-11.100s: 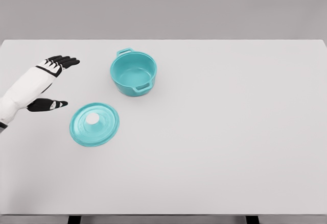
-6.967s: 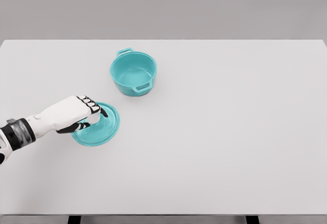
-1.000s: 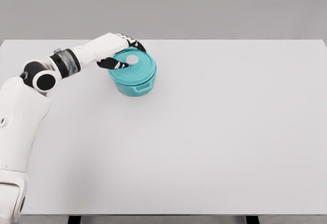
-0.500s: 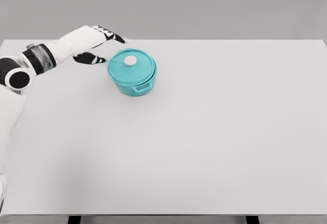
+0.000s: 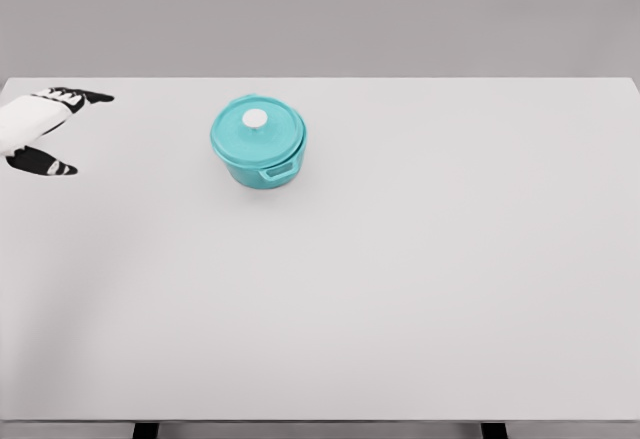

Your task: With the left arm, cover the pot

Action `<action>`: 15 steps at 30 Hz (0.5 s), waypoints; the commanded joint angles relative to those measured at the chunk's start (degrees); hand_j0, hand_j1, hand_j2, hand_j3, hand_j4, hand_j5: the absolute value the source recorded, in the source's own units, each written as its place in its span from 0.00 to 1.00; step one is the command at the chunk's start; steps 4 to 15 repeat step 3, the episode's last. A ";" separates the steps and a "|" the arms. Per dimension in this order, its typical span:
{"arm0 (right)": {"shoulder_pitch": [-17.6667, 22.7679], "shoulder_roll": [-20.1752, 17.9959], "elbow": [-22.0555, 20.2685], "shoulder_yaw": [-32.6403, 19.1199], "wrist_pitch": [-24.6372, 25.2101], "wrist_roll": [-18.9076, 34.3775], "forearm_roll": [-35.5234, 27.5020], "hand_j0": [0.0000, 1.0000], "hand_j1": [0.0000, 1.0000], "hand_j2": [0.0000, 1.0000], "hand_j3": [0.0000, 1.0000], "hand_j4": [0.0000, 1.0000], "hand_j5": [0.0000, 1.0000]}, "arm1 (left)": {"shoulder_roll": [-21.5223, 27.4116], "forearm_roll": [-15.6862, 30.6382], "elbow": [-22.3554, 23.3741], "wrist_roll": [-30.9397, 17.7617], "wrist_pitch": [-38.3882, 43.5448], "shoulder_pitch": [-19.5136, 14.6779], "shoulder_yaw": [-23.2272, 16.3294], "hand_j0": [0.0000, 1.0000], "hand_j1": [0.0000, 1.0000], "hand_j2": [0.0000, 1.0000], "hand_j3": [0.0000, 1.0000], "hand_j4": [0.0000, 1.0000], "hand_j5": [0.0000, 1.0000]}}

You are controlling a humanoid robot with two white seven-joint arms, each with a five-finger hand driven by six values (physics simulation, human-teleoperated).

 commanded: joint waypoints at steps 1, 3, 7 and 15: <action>0.00 0.00 0.08 0.00 0.00 0.01 0.00 1.00 1.00 1.00 1.00 1.00 1.00 | 0.27 0.65 0.07 0.04 0.16 0.09 0.31 1.00 1.00 1.00 1.00 1.00 1.00; -0.09 0.00 -0.01 0.00 0.00 0.01 0.00 1.00 1.00 1.00 1.00 1.00 1.00 | 0.18 0.65 0.07 0.04 0.16 0.44 0.31 1.00 1.00 1.00 1.00 1.00 1.00; -0.09 0.00 -0.01 0.00 0.00 0.01 0.00 1.00 1.00 1.00 1.00 1.00 1.00 | 0.18 0.65 0.07 0.04 0.16 0.44 0.31 1.00 1.00 1.00 1.00 1.00 1.00; -0.09 0.00 -0.01 0.00 0.00 0.01 0.00 1.00 1.00 1.00 1.00 1.00 1.00 | 0.18 0.65 0.07 0.04 0.16 0.44 0.31 1.00 1.00 1.00 1.00 1.00 1.00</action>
